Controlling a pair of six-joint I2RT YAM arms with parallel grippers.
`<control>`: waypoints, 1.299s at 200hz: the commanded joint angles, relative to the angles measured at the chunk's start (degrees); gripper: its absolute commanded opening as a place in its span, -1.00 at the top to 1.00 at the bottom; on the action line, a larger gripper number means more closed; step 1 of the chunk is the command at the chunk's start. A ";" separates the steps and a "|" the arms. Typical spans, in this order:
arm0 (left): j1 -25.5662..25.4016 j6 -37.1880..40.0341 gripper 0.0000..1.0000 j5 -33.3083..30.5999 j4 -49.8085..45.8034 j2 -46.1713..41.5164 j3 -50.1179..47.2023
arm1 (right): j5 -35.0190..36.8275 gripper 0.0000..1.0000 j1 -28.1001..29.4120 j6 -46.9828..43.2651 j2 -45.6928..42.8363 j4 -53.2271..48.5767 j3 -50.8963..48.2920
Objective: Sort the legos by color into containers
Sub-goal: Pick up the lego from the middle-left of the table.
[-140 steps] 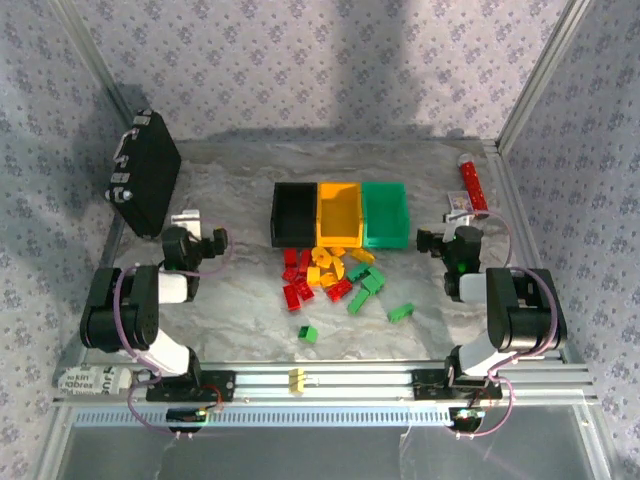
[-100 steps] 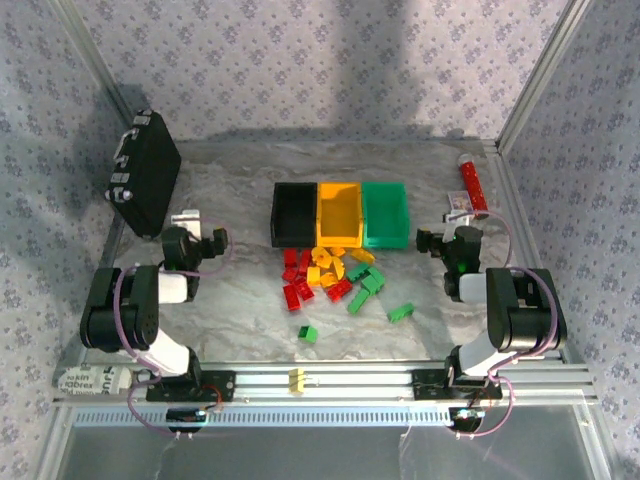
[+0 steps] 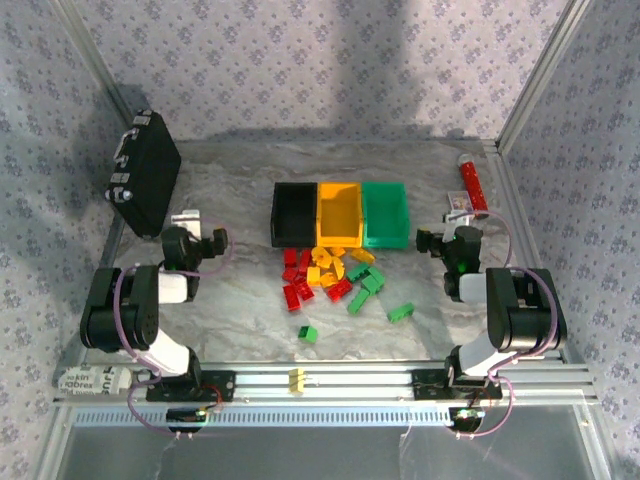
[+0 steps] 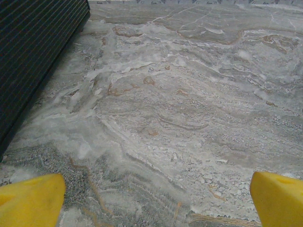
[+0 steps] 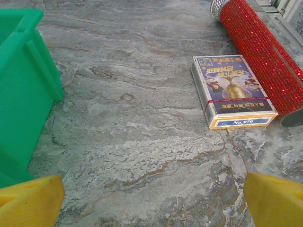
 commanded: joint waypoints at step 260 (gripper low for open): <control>-1.08 -0.68 -0.99 -5.35 0.78 -0.61 0.75 | -0.14 -0.99 -0.07 -0.25 -0.33 -0.23 0.98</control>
